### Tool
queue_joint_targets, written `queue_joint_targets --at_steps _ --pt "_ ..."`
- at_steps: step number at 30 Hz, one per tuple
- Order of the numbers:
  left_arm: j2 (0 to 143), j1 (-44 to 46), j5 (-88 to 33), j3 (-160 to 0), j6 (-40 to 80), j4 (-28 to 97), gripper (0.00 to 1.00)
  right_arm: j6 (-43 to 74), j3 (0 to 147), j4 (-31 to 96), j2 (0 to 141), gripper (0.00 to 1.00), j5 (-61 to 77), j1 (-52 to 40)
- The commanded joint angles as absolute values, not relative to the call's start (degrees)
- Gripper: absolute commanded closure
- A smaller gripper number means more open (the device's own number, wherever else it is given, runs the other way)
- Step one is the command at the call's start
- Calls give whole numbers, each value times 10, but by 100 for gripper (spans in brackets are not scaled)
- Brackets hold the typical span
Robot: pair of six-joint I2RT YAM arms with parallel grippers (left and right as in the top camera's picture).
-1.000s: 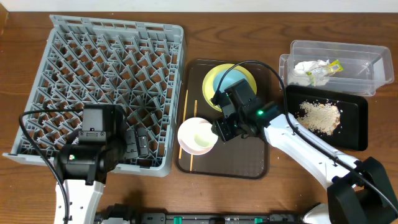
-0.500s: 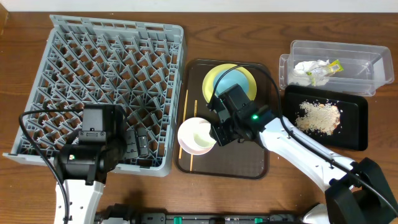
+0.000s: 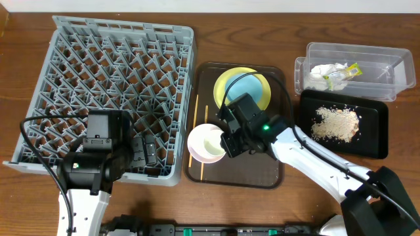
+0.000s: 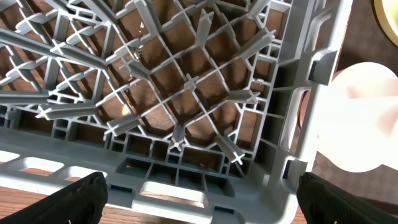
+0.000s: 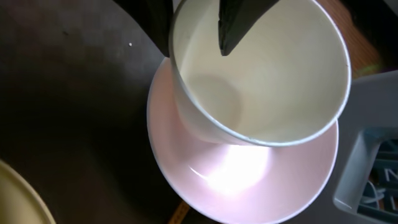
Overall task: Sort waste into correct bins and load items into the dishwasher
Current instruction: 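Lift the white bowl and bring it toward the left gripper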
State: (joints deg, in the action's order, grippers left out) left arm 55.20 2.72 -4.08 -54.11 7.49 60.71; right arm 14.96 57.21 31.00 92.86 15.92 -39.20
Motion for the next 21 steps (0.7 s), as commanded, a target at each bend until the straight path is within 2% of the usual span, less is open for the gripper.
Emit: queue_joint_targets --at_steps 1,9,17,21 --pt "551 25 -36 -552 76 611 2 163 568 309 930 80 152 -397" --pt "551 25 -36 -552 76 611 2 178 564 309 930 99 147 -398" --pt "551 25 -38 -552 76 610 2 183 588 298 908 99 148 -385" --pt "552 25 -117 -552 78 591 2 182 622 322 830 99 149 -313"
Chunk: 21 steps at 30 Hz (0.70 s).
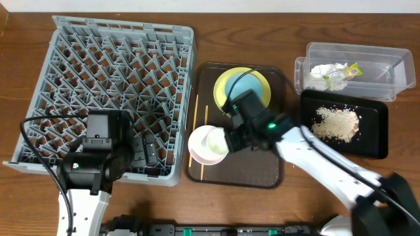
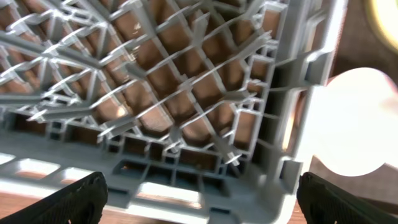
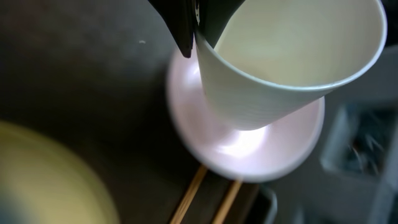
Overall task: Sort waste into correct bins and load items into the dishwasher
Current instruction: 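Lift the white bowl and bring it toward the left gripper, then grasp the white bowl with left gripper and open the right gripper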
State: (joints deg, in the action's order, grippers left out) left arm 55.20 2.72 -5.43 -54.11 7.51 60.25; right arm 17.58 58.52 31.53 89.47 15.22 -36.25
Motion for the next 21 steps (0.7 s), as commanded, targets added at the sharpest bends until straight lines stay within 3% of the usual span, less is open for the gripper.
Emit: queue_joint_targets --at_steps 1,6,12,21 --pt "552 25 -163 -552 78 577 2 182 623 326 812 99 158 -289" --pt "564 25 -383 -552 78 493 2 182 623 328 772 99 290 -181" --pt "641 26 -709 -552 117 288 2 158 622 272 783 99 611 -76" --pt "723 105 -774 -552 287 6 2 163 622 206 788 99 724 -76"
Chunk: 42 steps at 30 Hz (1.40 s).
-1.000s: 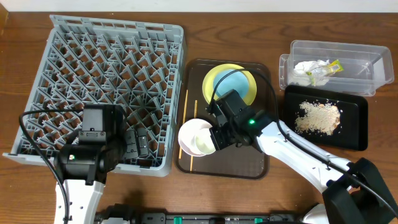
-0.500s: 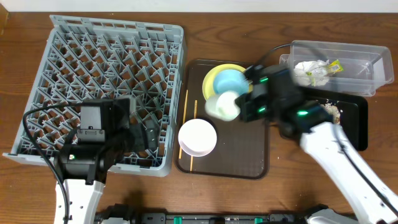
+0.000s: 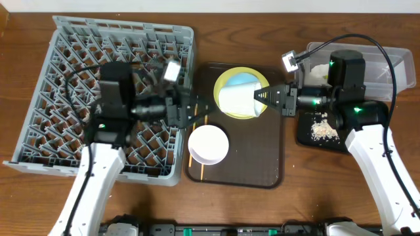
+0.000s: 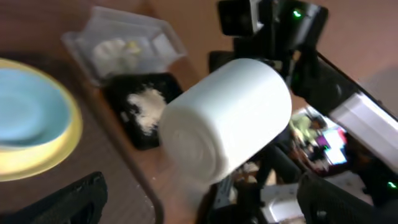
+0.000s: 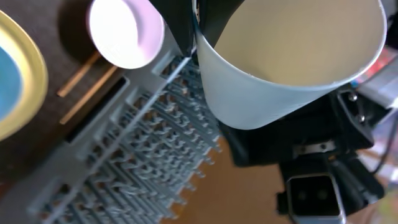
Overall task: Sort waste into correct bins and load items into the dishwasher
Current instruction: 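Grasp the white bowl with left gripper and open the right gripper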
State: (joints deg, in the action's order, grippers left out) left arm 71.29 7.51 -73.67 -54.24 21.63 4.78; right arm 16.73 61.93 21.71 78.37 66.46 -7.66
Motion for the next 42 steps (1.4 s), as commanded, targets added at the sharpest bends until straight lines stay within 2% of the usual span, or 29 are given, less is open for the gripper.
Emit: queue_joint_targets --at_steps 1,8,17,20,29,35,38,39,42 --pt "728 119 -774 -552 302 -25 2 168 622 194 788 99 739 -76" --pt "733 180 -758 -552 364 -151 2 199 622 145 788 99 780 -76" --pt "733 223 -739 -552 389 -173 0 223 622 119 788 99 783 -76" --pt "733 225 -738 -552 389 -175 8 223 622 117 788 99 783 -76" --pt "733 225 -724 -552 389 -195 9 223 622 116 788 99 783 -104" --pt "733 225 -724 -552 389 -196 23 223 622 115 788 99 783 -104" --pt "733 225 -724 -552 389 -196 26 223 622 116 788 99 783 -105" --pt "733 225 -724 -552 387 -196 26 223 622 115 788 98 783 -105" --pt "733 225 -724 -552 347 -196 37 222 622 116 788 77 780 -105"
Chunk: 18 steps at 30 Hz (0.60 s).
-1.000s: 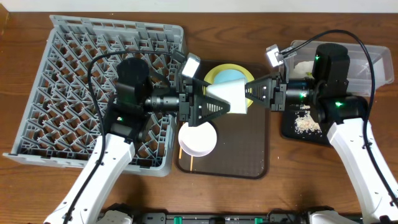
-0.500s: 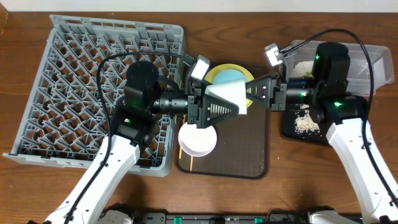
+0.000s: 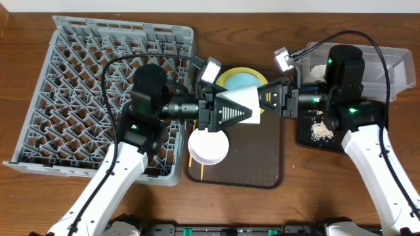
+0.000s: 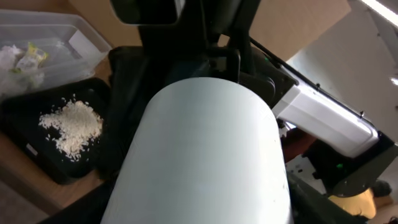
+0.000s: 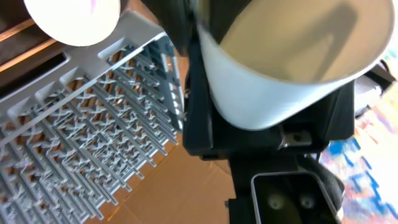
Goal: Sort waste into correct bins and load items into the dishwasher
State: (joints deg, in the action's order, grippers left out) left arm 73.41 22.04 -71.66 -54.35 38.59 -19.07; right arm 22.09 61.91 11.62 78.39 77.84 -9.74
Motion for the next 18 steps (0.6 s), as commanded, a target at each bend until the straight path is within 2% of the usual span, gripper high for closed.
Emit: queue_joint_targets --at_steps 1,2,5,10,17,18 --pt "733 225 -724 -552 340 -196 38 222 622 116 788 75 780 -105" --pt "733 224 -724 -552 322 -196 42 222 622 116 788 73 780 -104" --pt "734 216 -724 -552 289 -194 44 221 622 116 788 64 780 -102" --pt "734 168 -681 -552 253 -138 47 196 622 133 788 61 774 -77" --pt "732 98 -457 -552 174 58 47 116 622 292 788 62 583 -70" --pt "728 77 -434 -552 174 79 52 95 622 325 788 63 542 -70"
